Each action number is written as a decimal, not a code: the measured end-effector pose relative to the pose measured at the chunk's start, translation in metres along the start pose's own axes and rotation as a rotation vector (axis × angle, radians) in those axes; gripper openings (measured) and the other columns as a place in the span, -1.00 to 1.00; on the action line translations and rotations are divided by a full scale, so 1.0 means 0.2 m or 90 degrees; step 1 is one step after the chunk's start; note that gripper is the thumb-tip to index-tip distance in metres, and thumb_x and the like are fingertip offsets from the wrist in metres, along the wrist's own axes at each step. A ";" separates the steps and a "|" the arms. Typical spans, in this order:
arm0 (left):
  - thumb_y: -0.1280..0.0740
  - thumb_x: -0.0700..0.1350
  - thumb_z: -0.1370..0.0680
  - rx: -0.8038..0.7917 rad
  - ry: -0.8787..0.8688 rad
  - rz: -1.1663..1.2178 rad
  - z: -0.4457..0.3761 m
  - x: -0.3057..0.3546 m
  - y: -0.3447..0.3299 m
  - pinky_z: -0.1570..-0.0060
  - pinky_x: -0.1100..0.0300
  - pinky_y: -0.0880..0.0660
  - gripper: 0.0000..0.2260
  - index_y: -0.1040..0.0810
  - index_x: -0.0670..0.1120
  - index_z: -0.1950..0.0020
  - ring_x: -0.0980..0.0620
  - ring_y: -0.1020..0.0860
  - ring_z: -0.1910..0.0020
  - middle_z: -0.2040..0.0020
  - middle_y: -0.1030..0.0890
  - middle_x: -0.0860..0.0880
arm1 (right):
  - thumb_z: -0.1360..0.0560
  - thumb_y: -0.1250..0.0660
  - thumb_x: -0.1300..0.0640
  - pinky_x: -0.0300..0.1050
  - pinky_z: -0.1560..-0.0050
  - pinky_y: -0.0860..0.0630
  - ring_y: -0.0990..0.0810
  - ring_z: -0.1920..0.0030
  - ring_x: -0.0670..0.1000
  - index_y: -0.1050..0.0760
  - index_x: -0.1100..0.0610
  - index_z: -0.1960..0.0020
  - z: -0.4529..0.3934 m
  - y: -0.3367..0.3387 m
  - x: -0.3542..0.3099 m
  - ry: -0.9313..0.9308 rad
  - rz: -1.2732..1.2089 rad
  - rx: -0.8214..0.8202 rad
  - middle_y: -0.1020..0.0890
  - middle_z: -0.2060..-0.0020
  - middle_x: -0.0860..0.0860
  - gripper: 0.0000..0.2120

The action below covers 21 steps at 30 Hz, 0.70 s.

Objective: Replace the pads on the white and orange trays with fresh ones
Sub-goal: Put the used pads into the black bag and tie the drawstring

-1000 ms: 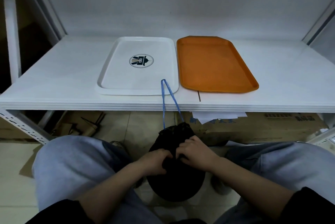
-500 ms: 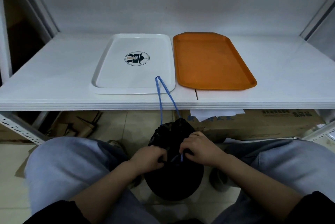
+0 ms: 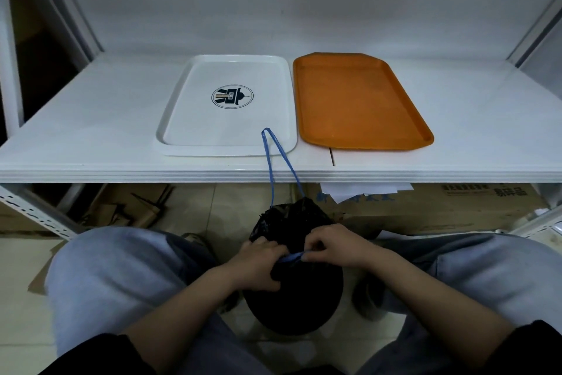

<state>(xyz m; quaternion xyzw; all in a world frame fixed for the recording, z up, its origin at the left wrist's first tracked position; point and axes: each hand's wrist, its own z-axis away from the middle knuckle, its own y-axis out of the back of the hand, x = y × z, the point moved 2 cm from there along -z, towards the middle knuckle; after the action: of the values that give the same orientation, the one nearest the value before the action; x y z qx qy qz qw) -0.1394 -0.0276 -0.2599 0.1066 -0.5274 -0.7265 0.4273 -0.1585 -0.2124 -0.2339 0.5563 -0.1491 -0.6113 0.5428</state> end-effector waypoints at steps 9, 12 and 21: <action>-0.43 0.01 -0.45 0.227 0.003 0.457 -0.02 0.16 -0.02 -0.05 0.11 -0.50 -0.72 -0.57 -0.07 -0.10 0.14 -0.57 -0.01 -0.02 -0.63 0.03 | -0.46 -0.42 0.03 -0.39 0.12 -0.37 -0.47 0.23 -0.27 -0.53 0.01 0.25 0.02 0.09 -0.09 -0.009 -0.285 0.027 -0.48 0.20 -0.11 -0.85; -0.38 0.20 -0.35 0.264 0.007 0.470 -0.01 0.12 -0.02 -0.04 0.04 -0.51 -0.59 -0.58 -0.03 -0.07 0.16 -0.57 0.02 0.03 -0.63 0.08 | -0.47 -0.41 0.11 -0.37 0.09 -0.40 -0.51 0.21 -0.20 -0.53 0.12 0.25 0.05 0.14 -0.12 0.004 -0.391 0.054 -0.51 0.20 -0.02 -0.84; -0.25 0.44 -0.30 0.276 -0.136 0.094 0.02 0.15 -0.02 -0.48 0.16 0.30 0.01 0.15 0.03 -0.55 0.20 0.21 -0.50 -0.52 0.10 0.14 | -0.49 -0.40 0.11 -0.34 0.18 -0.42 -0.53 0.24 -0.17 -0.54 0.17 0.22 0.09 0.24 -0.23 0.029 -0.399 0.033 -0.59 0.29 -0.01 -0.83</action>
<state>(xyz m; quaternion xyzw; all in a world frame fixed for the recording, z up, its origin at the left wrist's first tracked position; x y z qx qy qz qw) -0.1618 -0.0461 -0.2532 0.0798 -0.7194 -0.5703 0.3884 -0.1604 -0.1987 -0.1665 0.6021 0.0263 -0.7324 0.3169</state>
